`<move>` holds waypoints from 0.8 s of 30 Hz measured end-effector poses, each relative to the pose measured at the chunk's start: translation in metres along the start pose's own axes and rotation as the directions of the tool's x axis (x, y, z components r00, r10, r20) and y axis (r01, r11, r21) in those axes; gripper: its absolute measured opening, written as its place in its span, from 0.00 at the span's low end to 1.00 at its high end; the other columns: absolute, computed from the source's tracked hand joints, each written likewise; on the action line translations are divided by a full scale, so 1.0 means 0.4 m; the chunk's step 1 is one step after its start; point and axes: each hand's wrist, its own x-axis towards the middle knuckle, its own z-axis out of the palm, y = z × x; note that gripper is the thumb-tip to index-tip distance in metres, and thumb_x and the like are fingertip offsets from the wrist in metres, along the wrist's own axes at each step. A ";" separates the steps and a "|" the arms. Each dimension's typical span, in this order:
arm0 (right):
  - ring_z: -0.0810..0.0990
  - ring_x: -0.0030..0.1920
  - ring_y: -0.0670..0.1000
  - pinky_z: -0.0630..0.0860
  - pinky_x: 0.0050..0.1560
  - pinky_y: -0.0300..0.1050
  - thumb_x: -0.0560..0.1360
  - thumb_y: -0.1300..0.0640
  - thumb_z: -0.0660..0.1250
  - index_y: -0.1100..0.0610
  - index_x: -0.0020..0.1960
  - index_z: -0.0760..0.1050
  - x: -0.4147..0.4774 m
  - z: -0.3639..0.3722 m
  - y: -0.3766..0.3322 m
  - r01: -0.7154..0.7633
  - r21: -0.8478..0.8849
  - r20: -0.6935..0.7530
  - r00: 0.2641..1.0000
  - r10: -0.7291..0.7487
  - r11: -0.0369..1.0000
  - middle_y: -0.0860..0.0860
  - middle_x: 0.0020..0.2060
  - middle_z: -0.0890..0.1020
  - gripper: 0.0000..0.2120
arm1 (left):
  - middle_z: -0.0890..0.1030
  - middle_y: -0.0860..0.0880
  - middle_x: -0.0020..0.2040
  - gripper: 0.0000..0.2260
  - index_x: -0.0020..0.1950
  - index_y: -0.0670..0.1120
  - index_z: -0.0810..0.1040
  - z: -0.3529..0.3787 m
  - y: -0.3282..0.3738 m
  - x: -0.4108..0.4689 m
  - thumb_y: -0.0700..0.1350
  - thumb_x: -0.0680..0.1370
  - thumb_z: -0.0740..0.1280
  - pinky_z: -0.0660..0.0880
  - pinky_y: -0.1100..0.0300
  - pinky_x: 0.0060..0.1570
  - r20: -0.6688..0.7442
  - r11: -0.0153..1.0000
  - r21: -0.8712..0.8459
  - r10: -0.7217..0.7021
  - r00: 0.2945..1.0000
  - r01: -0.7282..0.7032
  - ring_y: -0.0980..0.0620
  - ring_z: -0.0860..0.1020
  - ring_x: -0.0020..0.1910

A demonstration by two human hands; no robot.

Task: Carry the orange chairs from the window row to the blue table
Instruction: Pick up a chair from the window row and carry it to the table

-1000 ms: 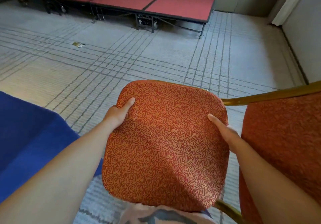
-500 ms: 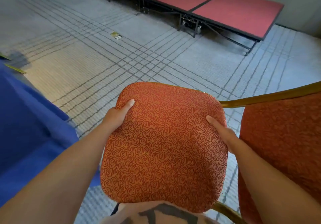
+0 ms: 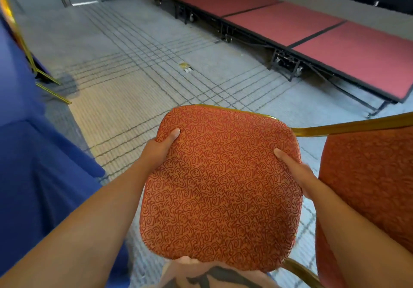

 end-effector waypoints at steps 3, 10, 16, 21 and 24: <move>0.83 0.53 0.58 0.77 0.62 0.57 0.46 0.27 0.78 0.57 0.67 0.75 0.074 0.074 -0.112 0.031 -0.022 0.054 0.998 -0.030 0.999 0.55 0.52 0.84 0.56 | 0.78 0.41 0.61 0.39 0.66 0.44 0.76 -0.048 0.060 0.084 0.73 0.67 0.64 0.69 0.57 0.50 -0.053 1.000 -0.006 0.003 0.999 -0.003 0.44 0.77 0.54; 0.80 0.58 0.58 0.74 0.66 0.58 0.44 0.24 0.76 0.56 0.71 0.72 0.305 0.291 -0.283 0.082 -0.145 0.168 0.984 -0.057 0.986 0.56 0.60 0.81 0.62 | 0.79 0.42 0.60 0.45 0.66 0.44 0.76 -0.142 0.068 0.294 0.77 0.63 0.63 0.72 0.56 0.54 -0.154 0.995 -0.053 -0.090 0.984 0.083 0.42 0.78 0.54; 0.81 0.56 0.59 0.75 0.64 0.57 0.39 0.23 0.75 0.57 0.70 0.73 0.568 0.541 -0.482 0.075 -0.197 0.282 0.959 -0.017 0.977 0.57 0.58 0.82 0.66 | 0.81 0.45 0.55 0.39 0.64 0.45 0.77 -0.240 0.140 0.560 0.73 0.65 0.66 0.74 0.56 0.50 -0.263 0.980 -0.160 -0.156 0.952 0.117 0.47 0.78 0.45; 0.82 0.55 0.58 0.76 0.64 0.57 0.42 0.27 0.78 0.57 0.69 0.74 0.748 0.737 -0.669 0.074 -0.221 0.385 0.923 0.017 0.972 0.56 0.57 0.83 0.62 | 0.82 0.46 0.56 0.48 0.63 0.47 0.78 -0.330 0.202 0.754 0.79 0.55 0.67 0.76 0.48 0.58 -0.365 0.963 -0.228 -0.219 0.905 0.142 0.46 0.81 0.51; 0.82 0.54 0.58 0.77 0.63 0.55 0.37 0.26 0.78 0.57 0.68 0.75 0.835 0.852 -0.763 0.089 -0.244 0.429 0.903 0.025 0.966 0.55 0.55 0.83 0.64 | 0.82 0.46 0.55 0.46 0.64 0.47 0.78 -0.380 0.230 0.848 0.77 0.57 0.67 0.76 0.48 0.58 -0.406 0.962 -0.224 -0.237 0.883 0.155 0.46 0.80 0.52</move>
